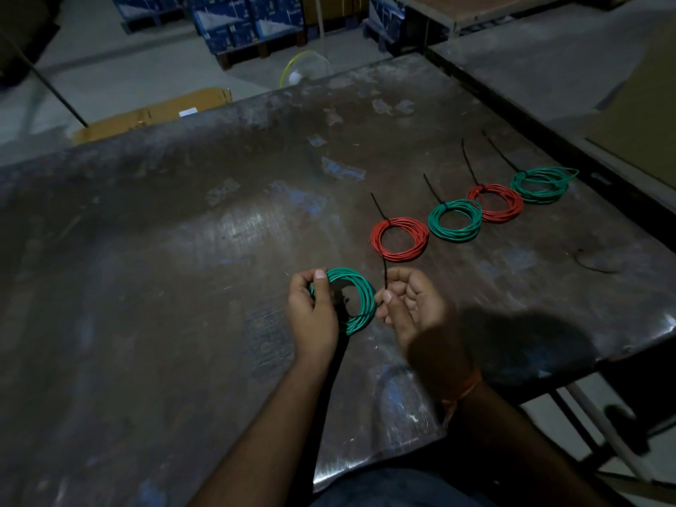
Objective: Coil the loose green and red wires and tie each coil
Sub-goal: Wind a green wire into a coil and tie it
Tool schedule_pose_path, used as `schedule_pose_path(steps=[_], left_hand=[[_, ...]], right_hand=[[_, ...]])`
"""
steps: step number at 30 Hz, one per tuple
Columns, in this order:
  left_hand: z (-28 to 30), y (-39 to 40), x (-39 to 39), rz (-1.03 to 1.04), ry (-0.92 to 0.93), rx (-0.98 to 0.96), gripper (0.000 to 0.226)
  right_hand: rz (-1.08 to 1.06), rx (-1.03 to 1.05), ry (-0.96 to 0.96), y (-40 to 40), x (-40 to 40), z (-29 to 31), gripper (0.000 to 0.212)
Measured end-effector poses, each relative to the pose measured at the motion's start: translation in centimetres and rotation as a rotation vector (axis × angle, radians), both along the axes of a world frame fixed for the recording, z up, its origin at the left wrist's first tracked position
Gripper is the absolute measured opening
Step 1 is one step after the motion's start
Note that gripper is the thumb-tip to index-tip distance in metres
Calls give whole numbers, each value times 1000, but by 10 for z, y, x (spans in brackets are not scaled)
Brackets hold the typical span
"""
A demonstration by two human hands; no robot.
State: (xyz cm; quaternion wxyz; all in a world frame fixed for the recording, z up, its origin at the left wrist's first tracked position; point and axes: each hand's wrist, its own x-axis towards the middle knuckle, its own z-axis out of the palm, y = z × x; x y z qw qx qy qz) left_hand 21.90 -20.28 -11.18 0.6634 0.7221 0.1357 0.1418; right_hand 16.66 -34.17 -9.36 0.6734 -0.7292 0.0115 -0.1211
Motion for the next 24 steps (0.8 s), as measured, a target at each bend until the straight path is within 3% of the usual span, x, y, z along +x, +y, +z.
schedule_pose_path(steps=[4,8,12,15,18,22,24], left_hand=[[0,1,0,-12,4,-8,22],[0,1,-1,-19,17,-47,19],[3,1,0,-13,33,-141,25],[2,0,3,-2,73,-215,33],[1,-2,5,19,103,-337,26],[9,-2,6,-19,127,-325,37],[10,1,8,-65,122,-305,24]], right_hand=[[-3,-59,27,10,4,-6,6],[47,-162,25,18,11,-9,8],[38,-298,-95,19,13,-9,9],[46,-299,-184,19,12,-7,12],[63,-264,-198,18,13,-8,14],[94,-231,-206,17,14,-11,18],[105,-222,-208,17,13,-9,20]])
